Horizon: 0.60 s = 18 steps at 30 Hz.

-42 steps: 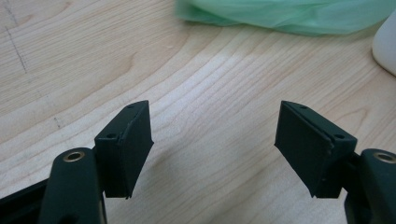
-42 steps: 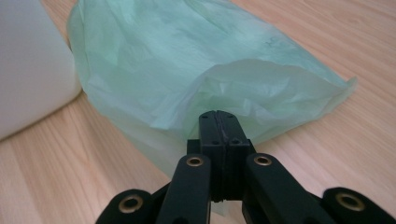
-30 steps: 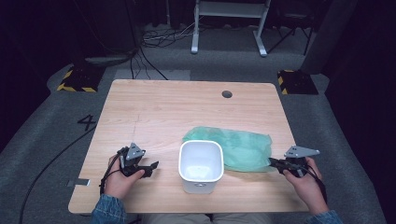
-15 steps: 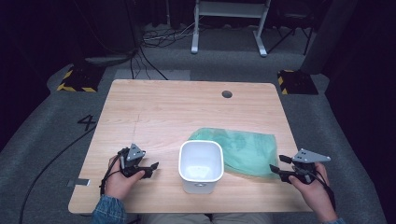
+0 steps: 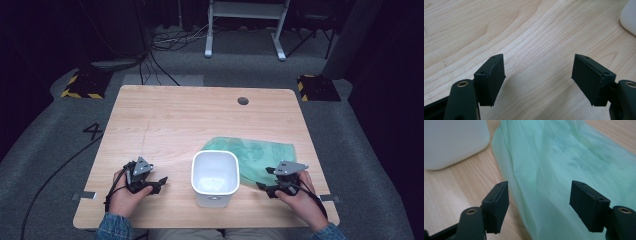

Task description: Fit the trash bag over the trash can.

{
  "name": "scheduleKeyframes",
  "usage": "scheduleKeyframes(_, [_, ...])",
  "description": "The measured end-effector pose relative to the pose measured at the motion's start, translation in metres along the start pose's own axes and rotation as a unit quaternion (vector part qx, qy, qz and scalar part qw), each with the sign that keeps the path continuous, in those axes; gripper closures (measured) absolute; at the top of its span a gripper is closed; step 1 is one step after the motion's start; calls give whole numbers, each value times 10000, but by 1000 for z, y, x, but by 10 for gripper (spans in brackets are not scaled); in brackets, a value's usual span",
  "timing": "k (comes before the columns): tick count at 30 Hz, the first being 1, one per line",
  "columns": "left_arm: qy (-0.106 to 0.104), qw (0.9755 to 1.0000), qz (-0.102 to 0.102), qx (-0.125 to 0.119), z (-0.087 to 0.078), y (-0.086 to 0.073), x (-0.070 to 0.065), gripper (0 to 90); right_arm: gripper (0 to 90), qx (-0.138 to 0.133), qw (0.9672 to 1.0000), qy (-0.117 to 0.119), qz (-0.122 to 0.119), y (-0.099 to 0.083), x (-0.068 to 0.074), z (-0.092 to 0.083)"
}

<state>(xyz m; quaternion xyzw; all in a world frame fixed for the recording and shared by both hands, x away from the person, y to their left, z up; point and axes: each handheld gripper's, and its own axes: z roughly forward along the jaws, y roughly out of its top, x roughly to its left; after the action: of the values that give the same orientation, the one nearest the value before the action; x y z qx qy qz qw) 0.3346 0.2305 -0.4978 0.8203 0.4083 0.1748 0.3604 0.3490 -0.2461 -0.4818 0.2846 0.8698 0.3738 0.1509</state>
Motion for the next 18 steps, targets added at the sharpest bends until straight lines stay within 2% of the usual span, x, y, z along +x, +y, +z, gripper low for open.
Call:
scheduleKeyframes(1, [13,10000,4,-16,0,-1,0,263,312,71,10000,-27,-25,0,1,6])
scheduleKeyframes(4, [-3,10000,-43,17,-2,-4,0,262,271,139,9997,59,168,1,0,17])
scheduleKeyframes(8, [27,10000,-69,33,-6,-7,0,262,251,151,9996,155,168,2,3,26])
scheduleKeyframes(11, [40,9999,-85,37,-7,-9,0,262,271,128,9998,124,134,4,4,32])
scheduleKeyframes(13, [48,9999,-110,27,-8,-10,0,262,403,113,9997,115,174,6,3,32])
scheduleKeyframes(15, [62,9999,-71,37,-8,-10,0,262,660,124,9997,162,102,8,2,30])
scheduleKeyframes(17, [48,9999,-116,35,-8,-10,0,261,808,208,9997,137,67,9,2,28])
scheduleKeyframes(18, [55,9999,-78,37,-8,-10,0,262,854,253,9995,170,102,9,2,27])
